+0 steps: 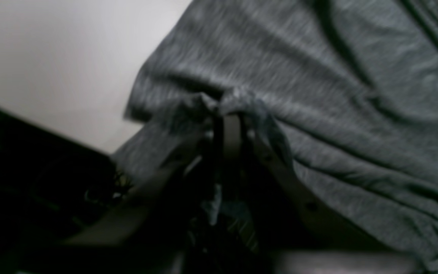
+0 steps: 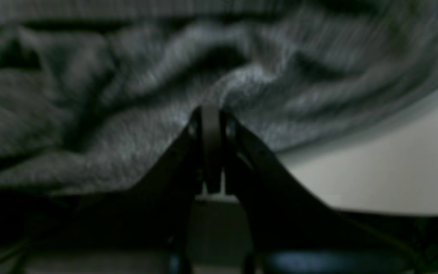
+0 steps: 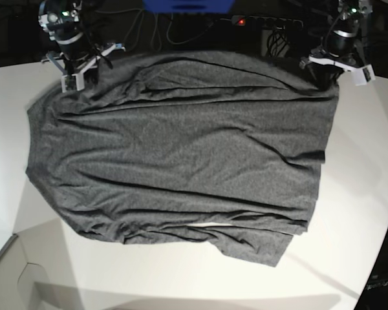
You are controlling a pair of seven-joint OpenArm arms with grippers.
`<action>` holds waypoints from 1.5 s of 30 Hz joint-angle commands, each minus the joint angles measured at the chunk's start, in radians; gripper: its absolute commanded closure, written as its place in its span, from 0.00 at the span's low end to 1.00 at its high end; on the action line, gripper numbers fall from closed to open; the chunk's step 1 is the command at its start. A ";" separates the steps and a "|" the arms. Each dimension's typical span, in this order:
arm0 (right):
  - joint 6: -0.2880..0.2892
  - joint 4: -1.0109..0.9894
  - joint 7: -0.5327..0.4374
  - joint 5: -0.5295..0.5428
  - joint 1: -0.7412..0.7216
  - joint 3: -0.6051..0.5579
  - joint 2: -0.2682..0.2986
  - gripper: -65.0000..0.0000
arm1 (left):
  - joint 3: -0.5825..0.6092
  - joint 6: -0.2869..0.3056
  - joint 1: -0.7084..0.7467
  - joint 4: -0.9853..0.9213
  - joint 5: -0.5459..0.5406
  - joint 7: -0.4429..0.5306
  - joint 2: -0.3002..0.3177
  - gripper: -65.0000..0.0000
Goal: Layout the t-shirt on the table in an organized manner, then fold the t-shirt properly
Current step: 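Grasp the collar edge corners with both grippers and pull them apart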
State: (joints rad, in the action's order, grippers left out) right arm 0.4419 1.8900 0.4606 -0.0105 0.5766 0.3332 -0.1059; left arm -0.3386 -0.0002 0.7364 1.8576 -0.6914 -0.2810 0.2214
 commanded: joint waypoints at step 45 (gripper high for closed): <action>0.004 0.012 -0.009 0.011 -0.295 0.031 0.033 1.00 | -0.098 0.006 -0.148 0.089 -0.009 -0.398 0.102 1.00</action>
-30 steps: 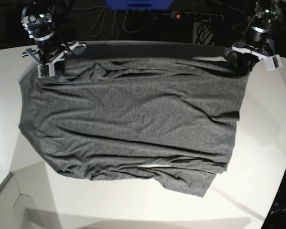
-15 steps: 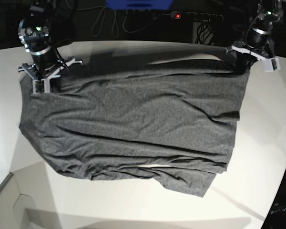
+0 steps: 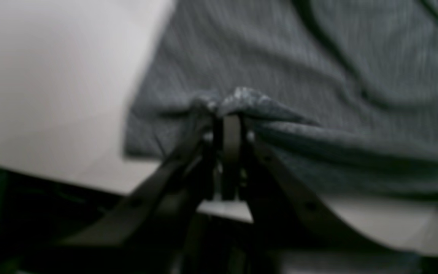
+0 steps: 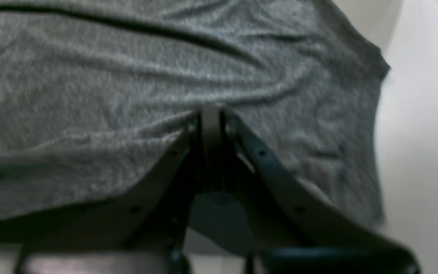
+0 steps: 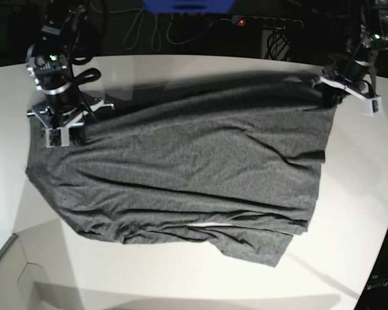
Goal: Layout the t-shirt on the table in an organized manner, then fold the t-shirt properly
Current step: 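Grasp the collar edge corners with both grippers and pull them apart, then hold the collar edge taut between both grippers, adjusting the right grip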
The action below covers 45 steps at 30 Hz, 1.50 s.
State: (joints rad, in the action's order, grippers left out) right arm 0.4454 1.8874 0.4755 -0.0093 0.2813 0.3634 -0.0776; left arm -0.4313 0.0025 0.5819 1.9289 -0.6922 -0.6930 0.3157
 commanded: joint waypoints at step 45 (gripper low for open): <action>0.000 -0.111 -0.025 0.010 -0.023 0.001 0.000 1.00 | -0.061 0.003 -0.165 -0.125 0.001 -0.264 0.036 0.55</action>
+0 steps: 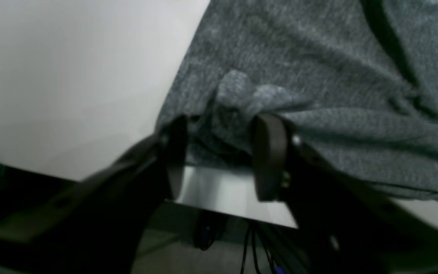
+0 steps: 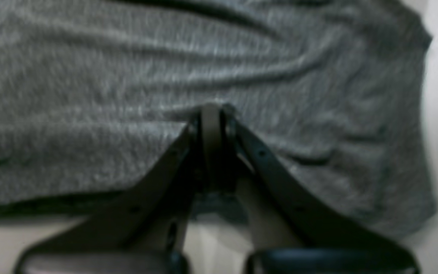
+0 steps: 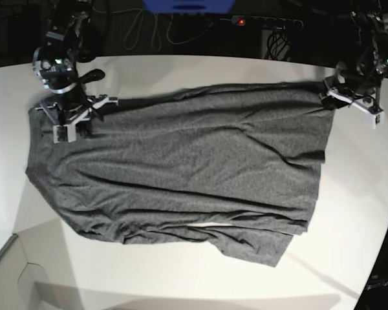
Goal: Layout the t-shirt on the table in an organized manner, then fold the t-shirt properly
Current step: 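Hold the collar edge taut between both grippers, adjusting the right grip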
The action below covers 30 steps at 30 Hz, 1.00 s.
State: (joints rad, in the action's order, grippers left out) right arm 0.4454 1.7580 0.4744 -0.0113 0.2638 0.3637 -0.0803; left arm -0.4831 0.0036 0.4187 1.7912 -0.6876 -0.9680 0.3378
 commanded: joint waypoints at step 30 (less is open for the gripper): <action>0.000 0.115 -0.026 0.017 0.107 0.010 0.003 0.59 | -0.068 0.002 0.047 -0.044 -0.005 0.021 -0.036 0.06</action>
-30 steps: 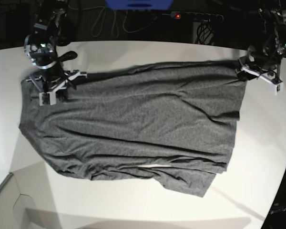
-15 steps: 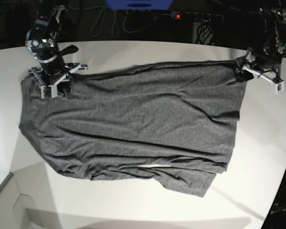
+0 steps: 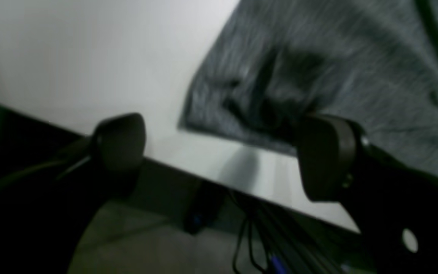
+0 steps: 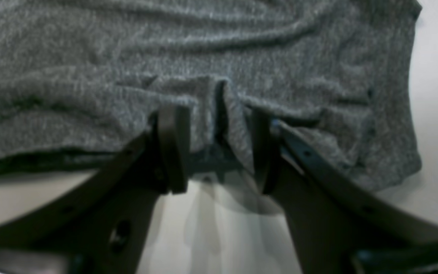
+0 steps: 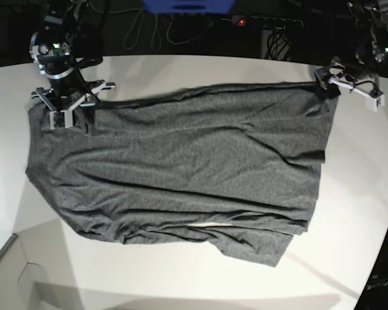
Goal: Layout the t-shirt on the table in an organized manner, then fold the t-shirt properly
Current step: 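Hold the collar edge taut between both grippers, adjusting the right grip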
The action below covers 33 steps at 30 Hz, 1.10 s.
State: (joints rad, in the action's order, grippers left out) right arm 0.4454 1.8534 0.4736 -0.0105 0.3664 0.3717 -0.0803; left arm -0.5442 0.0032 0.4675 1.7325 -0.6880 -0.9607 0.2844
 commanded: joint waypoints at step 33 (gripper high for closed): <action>-0.004 0.105 -0.032 0.011 0.064 0.085 -0.039 0.37 | 0.071 0.004 -0.086 -0.161 -0.016 0.121 -0.018 0.56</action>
State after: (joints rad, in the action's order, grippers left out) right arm 0.4446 1.9423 0.4667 -0.0040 0.4274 0.4534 -0.1242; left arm -0.4767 0.0181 0.3729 1.5761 -0.7124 -0.7952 0.2649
